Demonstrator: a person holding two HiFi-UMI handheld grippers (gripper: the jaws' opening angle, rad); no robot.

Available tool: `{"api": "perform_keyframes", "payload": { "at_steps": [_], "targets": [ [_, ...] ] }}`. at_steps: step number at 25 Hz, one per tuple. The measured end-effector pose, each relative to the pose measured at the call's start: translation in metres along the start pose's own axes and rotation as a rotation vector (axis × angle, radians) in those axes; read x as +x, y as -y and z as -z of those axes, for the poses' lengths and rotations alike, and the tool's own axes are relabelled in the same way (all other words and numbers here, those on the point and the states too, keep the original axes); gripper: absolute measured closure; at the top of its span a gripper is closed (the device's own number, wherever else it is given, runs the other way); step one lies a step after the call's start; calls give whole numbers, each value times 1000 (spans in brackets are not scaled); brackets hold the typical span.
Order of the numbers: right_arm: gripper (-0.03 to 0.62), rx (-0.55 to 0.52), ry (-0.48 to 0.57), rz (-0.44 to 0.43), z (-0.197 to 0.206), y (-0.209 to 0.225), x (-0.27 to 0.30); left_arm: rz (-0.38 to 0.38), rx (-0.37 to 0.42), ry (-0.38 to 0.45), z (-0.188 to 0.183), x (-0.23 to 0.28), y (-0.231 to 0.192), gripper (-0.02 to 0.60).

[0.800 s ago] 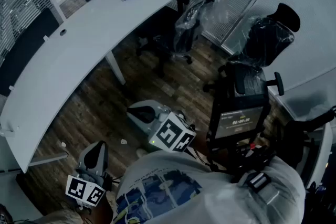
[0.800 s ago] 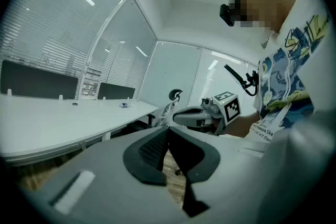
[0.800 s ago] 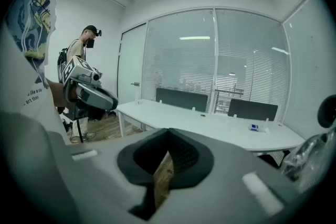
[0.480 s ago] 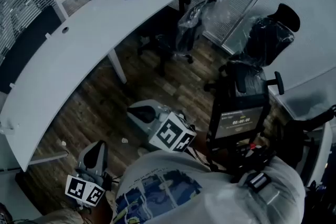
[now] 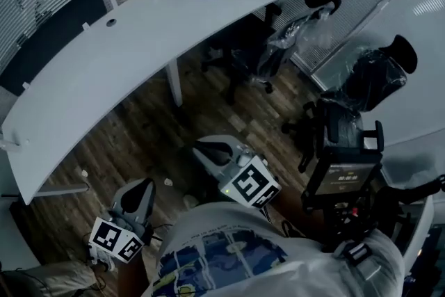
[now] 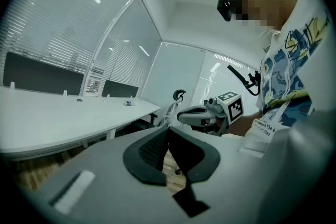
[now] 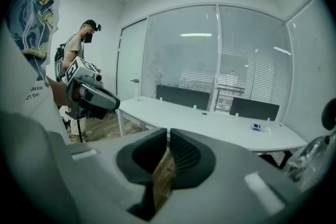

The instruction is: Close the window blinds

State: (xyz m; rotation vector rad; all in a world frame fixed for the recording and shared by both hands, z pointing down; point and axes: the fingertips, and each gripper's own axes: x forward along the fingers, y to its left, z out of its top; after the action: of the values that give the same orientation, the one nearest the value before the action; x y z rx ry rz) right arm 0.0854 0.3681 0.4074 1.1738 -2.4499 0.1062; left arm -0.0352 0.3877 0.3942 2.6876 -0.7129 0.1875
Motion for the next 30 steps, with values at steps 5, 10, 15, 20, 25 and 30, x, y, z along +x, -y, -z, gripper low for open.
{"api": "perform_keyframes", "payload": {
  "at_steps": [5, 10, 15, 20, 25, 30],
  "targets": [
    [557, 1, 19, -21, -7, 49, 32, -37, 9, -4, -18, 36, -30, 574],
    [551, -42, 51, -67, -20, 113, 70, -84, 25, 21, -53, 87, -61, 574],
    [551, -65, 67, -98, -33, 168, 106, -129, 32, 60, -85, 131, -95, 574],
    [551, -65, 52, -146, -35, 198, 147, -186, 4, 70, -96, 148, -127, 574],
    [548, -65, 64, -132, -56, 217, 197, -226, -12, 76, -105, 141, -178, 574],
    [537, -43, 65, -102, -81, 231, 247, -219, 1, 83, -123, 133, -223, 574]
  ]
}}
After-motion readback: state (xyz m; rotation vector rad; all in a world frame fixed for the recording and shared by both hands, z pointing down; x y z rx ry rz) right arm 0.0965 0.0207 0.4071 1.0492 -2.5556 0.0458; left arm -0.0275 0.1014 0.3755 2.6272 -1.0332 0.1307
